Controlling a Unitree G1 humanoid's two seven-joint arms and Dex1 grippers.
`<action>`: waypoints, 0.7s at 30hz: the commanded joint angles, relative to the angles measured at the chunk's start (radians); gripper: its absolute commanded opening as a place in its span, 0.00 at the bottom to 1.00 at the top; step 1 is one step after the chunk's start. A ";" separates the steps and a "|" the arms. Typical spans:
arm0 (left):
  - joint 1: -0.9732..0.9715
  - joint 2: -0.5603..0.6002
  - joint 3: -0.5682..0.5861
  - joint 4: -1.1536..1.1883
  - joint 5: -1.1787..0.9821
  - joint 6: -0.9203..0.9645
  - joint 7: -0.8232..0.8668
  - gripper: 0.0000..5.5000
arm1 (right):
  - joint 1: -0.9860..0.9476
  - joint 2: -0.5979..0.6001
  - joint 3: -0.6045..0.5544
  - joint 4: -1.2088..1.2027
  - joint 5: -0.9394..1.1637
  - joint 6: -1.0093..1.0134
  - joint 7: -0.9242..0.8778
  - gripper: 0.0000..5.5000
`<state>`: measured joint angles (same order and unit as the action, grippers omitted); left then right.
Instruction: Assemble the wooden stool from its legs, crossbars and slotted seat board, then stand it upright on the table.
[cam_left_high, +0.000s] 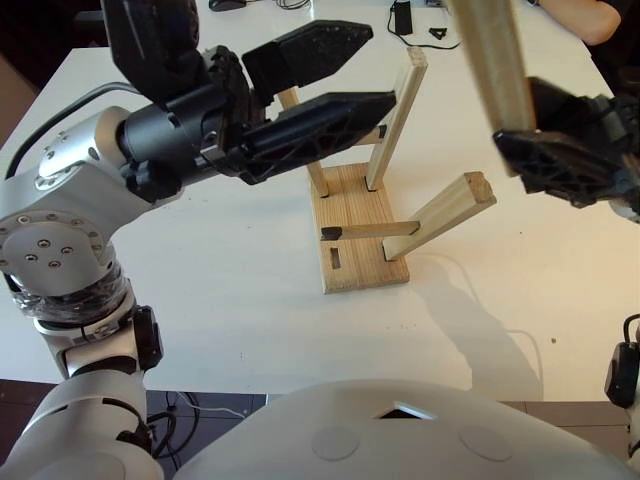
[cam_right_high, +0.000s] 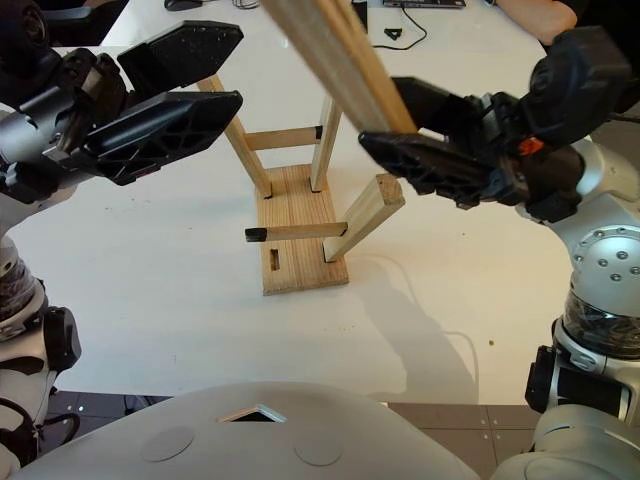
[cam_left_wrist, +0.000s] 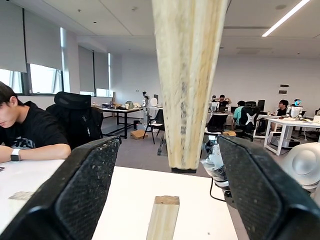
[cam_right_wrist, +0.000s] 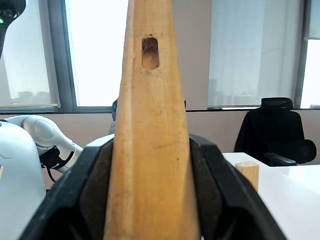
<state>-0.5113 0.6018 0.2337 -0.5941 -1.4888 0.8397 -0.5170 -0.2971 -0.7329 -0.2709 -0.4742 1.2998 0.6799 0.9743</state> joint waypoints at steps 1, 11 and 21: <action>-0.036 0.017 -0.024 -0.015 -0.048 -0.008 0.031 0.65 | 0.027 -0.021 0.030 -0.001 -0.058 0.012 0.045 0.37; -0.028 0.037 -0.081 -0.023 0.026 -0.028 0.022 0.65 | 0.065 -0.032 0.084 -0.003 -0.193 -0.024 0.108 0.37; 0.012 0.055 -0.081 -0.055 0.086 -0.059 -0.084 0.40 | 0.074 -0.043 0.101 -0.005 -0.211 -0.027 0.125 0.37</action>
<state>-0.4995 0.6442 0.1522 -0.6355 -1.4108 0.7890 -0.5855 -0.2459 -0.7588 -0.1951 -0.4802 1.1220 0.6290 1.1015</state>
